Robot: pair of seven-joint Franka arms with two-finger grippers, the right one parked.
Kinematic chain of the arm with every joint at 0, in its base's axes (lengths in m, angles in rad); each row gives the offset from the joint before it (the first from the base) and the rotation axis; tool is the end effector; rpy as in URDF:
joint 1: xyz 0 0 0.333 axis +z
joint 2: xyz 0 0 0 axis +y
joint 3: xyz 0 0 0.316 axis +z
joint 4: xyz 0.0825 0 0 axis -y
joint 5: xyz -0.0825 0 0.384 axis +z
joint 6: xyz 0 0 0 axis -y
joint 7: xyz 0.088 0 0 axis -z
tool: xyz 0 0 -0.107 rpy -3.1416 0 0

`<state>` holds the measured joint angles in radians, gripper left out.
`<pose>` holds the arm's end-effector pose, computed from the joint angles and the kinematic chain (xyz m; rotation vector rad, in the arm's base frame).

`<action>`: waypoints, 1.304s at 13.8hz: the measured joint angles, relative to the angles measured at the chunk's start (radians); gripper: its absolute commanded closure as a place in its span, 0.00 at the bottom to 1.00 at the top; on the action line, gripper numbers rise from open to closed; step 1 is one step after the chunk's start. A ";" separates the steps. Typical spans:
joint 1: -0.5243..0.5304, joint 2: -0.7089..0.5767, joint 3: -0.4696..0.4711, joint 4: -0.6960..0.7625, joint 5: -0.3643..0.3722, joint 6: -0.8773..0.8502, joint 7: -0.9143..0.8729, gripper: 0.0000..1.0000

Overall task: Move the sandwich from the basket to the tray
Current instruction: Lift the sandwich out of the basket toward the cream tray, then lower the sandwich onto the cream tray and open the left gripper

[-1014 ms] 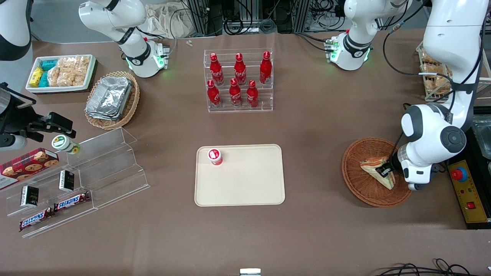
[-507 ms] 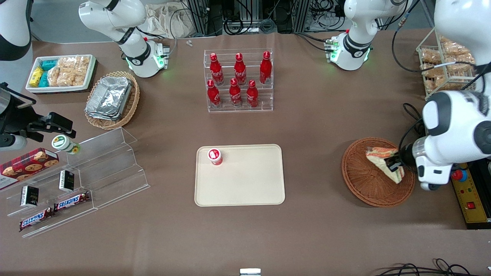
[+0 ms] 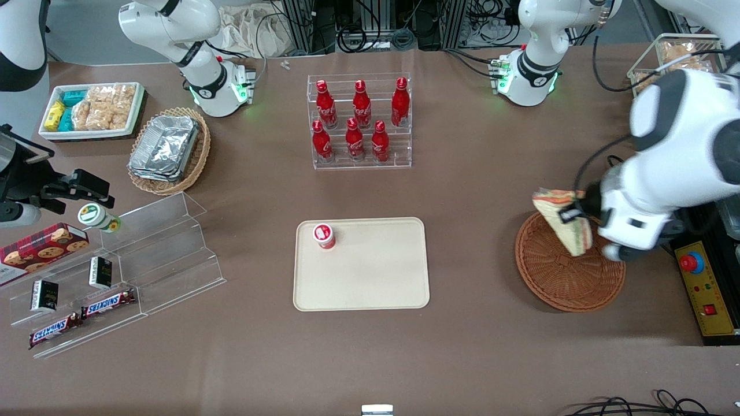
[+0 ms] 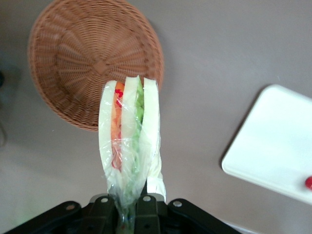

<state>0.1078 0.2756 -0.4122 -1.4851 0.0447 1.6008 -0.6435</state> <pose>0.6049 -0.1550 0.5158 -3.0830 -0.5309 0.2378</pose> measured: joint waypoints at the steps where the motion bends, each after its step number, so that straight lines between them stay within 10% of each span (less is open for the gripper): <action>1: -0.003 0.003 -0.036 -0.001 0.015 -0.001 0.000 0.98; 18: -0.278 0.370 -0.119 -0.004 0.110 0.458 0.088 0.95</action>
<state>-0.1705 0.6454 -0.5308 -1.4888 0.1544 2.0587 -0.5559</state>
